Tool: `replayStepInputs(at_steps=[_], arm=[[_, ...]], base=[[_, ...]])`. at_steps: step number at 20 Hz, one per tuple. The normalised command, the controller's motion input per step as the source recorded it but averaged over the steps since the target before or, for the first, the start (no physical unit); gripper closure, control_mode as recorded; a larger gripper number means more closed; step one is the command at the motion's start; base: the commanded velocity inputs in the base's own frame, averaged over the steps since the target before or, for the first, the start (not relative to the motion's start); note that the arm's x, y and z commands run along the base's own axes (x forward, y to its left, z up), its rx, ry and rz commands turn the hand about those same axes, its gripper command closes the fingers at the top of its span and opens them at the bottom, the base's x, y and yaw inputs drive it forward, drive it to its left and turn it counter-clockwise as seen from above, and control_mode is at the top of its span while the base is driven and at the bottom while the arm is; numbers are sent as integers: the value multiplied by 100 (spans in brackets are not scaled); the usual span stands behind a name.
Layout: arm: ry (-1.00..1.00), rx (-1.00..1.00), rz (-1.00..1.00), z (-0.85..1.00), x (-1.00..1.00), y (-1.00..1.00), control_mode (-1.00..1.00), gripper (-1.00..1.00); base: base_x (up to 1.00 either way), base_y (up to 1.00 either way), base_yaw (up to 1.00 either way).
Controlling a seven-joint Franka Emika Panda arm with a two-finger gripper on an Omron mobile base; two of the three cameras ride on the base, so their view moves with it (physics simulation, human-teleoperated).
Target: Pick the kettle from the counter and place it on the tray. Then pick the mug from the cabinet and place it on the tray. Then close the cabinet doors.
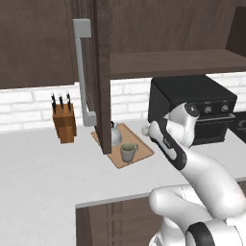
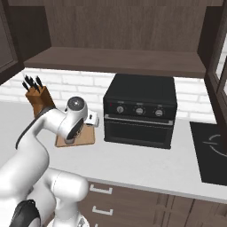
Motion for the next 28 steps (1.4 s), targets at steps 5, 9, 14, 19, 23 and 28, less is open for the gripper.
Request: replayStepInputs(at_steps=[5,9,14,19,23,28], arm=[[0,2,-1,3,-20,-9,-100,-100],[0,11,-15,39,-39,-35,-100,-100],[1,26,-23,45,-31,-61,-100,-100],[0,37,-14,23,-18,-76,-100,-100],[0,41,-4,23,-26,-79,-100,-100],[-3,40,-2,22,-30,-75,-100,-100]], base=[[0,0,0],[0,0,0],[0,0,0],[0,0,0],[0,0,0],[0,0,0]])
